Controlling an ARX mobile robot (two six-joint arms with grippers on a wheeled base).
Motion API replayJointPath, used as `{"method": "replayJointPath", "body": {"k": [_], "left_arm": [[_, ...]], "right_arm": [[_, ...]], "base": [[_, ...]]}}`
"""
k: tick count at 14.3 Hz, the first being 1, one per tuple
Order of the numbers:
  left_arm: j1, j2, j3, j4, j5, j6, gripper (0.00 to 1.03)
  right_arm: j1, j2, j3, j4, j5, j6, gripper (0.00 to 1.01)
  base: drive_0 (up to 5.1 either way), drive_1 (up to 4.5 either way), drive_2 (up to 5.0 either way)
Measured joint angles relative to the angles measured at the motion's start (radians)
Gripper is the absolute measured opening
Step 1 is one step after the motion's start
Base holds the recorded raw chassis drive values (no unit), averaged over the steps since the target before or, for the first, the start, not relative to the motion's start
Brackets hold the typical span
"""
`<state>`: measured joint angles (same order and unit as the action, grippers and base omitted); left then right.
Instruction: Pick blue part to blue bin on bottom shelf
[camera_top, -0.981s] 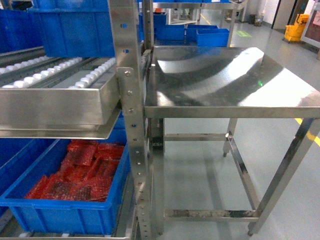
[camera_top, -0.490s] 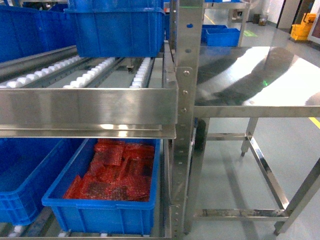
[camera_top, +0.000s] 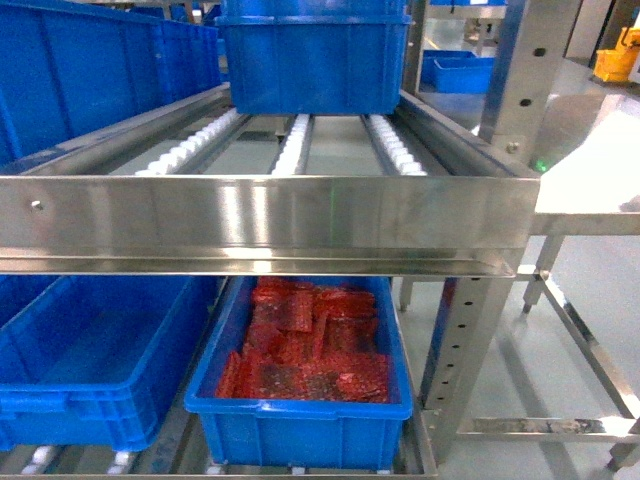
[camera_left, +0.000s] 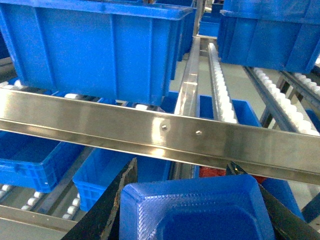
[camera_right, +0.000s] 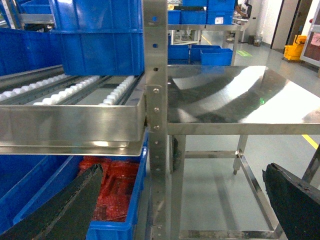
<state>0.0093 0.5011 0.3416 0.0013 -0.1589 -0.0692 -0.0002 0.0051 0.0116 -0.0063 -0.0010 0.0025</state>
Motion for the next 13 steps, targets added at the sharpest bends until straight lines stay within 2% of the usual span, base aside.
{"method": "replayJointPath", "body": {"k": [13], "left_arm": [[0.0, 0.0, 0.0, -0.004, -0.007, 0.002, 0.44]], "right_arm": [[0.0, 0.0, 0.0, 0.0, -0.002, 0.0, 0.98]], "base": [[-5.0, 2.59, 2.2]]}}
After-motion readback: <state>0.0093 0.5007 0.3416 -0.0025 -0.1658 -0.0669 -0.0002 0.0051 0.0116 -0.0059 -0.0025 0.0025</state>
